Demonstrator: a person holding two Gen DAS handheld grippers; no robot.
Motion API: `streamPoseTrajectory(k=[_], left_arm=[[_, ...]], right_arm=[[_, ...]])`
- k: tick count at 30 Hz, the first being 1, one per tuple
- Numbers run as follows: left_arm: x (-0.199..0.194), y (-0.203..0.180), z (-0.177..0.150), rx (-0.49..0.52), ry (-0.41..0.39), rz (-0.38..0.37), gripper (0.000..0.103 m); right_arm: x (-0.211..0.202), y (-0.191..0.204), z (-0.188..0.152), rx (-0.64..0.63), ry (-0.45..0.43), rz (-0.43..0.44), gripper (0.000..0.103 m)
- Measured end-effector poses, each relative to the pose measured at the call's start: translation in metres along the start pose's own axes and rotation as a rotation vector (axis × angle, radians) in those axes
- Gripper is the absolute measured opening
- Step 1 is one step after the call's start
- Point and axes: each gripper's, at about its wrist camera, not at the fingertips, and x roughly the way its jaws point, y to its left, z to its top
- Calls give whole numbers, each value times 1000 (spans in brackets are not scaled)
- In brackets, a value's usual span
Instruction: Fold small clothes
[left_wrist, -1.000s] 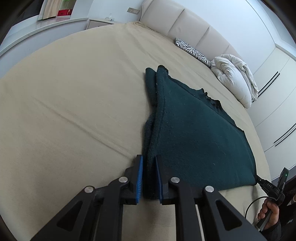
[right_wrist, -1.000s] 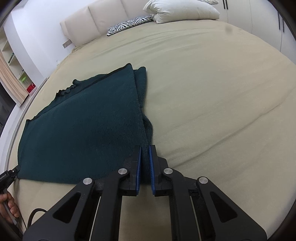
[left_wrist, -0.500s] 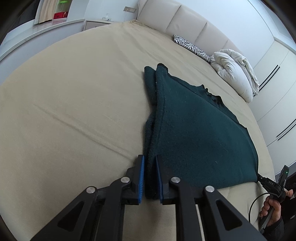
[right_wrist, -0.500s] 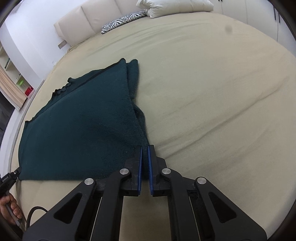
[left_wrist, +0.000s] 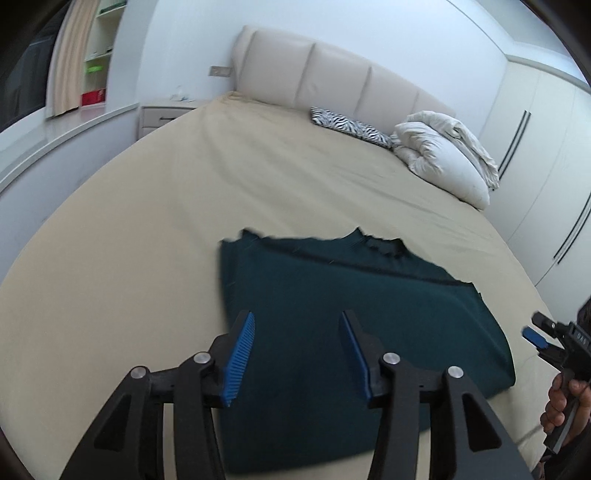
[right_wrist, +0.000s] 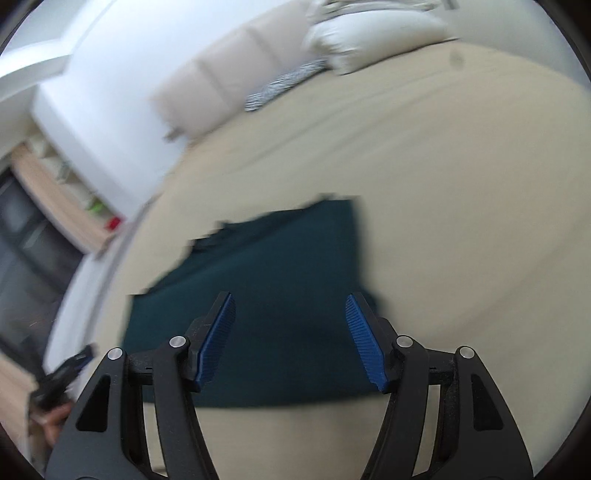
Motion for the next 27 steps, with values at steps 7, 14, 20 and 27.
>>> streamPoseTrajectory(k=[7,14,20,27], left_arm=[[89,-34,30,100,50,77,51],[132,13,19,3,93,61,51],[137,10,19,27,93,61,57],[84,-13,8,21,94,65,58]], right_arm=[[145,87,11,49,240,308,62],[226,53,10,243,263,372,43],[190,-47,39,390,64,325,34],[121,-97,49,460,-58,95,48]])
